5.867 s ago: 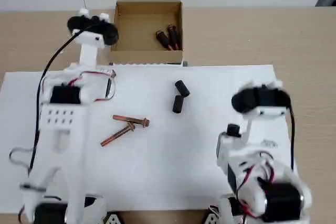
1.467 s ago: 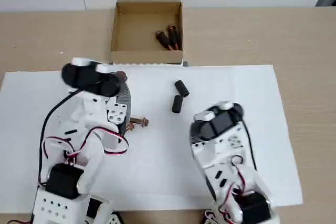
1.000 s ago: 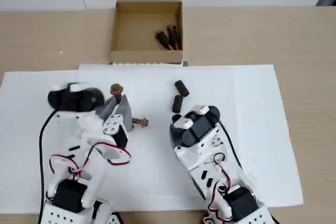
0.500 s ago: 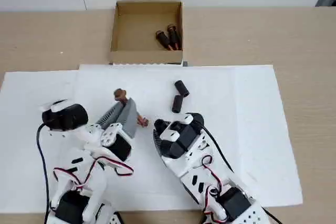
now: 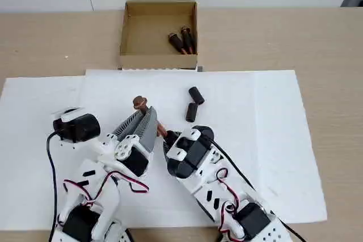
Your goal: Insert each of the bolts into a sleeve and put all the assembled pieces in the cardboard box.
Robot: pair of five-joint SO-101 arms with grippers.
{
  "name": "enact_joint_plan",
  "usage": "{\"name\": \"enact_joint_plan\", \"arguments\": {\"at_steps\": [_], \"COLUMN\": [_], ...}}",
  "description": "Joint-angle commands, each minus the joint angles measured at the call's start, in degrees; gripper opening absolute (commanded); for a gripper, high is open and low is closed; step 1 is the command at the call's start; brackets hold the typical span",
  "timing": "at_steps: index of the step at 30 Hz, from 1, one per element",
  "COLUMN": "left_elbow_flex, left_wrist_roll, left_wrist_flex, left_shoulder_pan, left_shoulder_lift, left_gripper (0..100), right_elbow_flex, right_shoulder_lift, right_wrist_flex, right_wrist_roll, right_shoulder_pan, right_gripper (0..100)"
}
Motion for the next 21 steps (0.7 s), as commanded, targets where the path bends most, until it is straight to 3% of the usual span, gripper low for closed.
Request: {"name": "enact_joint_plan", "arguments": {"at_steps": [1,17,21], "left_elbow_flex": [0.7,6.2,6.3], "left_wrist_roll": [0.2,0.0,-2.3], "left_wrist_flex": [-1.8,-4.0,-3.6], "left_shoulder_pan": [0.3,5.0,5.3], "left_shoulder_lift": [-0.7,-0.7,-0.6], "left_gripper": [0,0,0], "right_elbow_flex": [-2.3,-3.6,-3.6], "right_shoulder_lift": [-0.5,-0.5,-0.5], "right_wrist_flex": [-1.7,-1.5,-1.6], "right_wrist_roll": [0.6,0.7,3.6], "right_shoulder_pan": [-0.6,-0.6,-0.6], "right_gripper": [0.2,0.2,0.3]}}
